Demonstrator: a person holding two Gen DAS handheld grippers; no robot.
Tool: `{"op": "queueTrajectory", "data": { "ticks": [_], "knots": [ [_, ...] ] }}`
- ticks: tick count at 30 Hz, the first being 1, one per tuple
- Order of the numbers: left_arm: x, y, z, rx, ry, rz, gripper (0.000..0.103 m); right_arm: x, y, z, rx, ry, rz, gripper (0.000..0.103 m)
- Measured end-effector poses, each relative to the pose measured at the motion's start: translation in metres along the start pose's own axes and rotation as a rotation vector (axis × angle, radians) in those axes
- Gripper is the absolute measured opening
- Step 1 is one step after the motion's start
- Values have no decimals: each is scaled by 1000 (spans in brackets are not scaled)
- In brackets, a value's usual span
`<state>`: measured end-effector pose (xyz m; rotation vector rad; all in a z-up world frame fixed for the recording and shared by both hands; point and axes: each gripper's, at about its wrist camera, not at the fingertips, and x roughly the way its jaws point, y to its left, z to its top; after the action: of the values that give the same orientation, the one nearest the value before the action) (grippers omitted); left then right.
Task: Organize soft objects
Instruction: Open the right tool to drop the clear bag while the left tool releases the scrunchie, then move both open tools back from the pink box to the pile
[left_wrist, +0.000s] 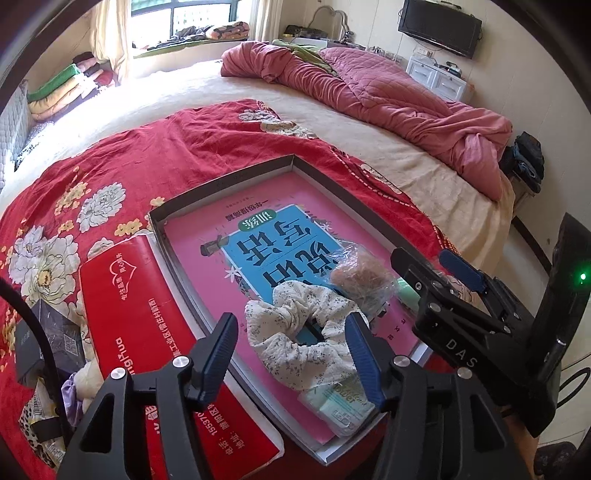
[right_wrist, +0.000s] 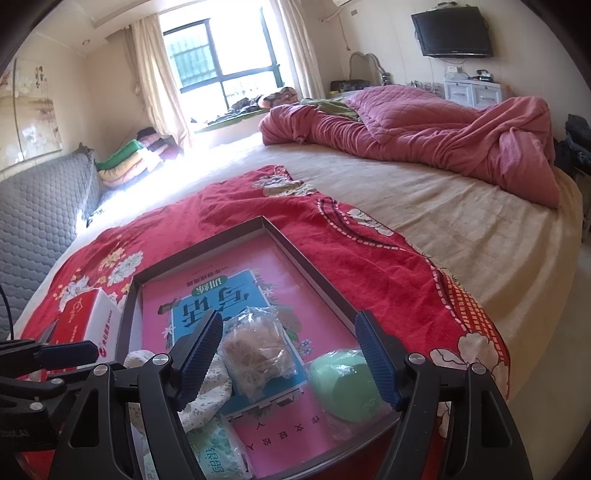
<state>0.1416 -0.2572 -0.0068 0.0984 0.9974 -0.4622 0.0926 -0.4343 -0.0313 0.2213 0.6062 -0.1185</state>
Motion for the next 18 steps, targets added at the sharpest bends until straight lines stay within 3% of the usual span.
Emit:
{"op": "queueTrajectory", "data": {
  "ticks": [18],
  "knots": [
    [-43, 10, -7, -38, -76, -1, 66, -21, -3, 3, 42, -30, -52, 78]
  ]
}}
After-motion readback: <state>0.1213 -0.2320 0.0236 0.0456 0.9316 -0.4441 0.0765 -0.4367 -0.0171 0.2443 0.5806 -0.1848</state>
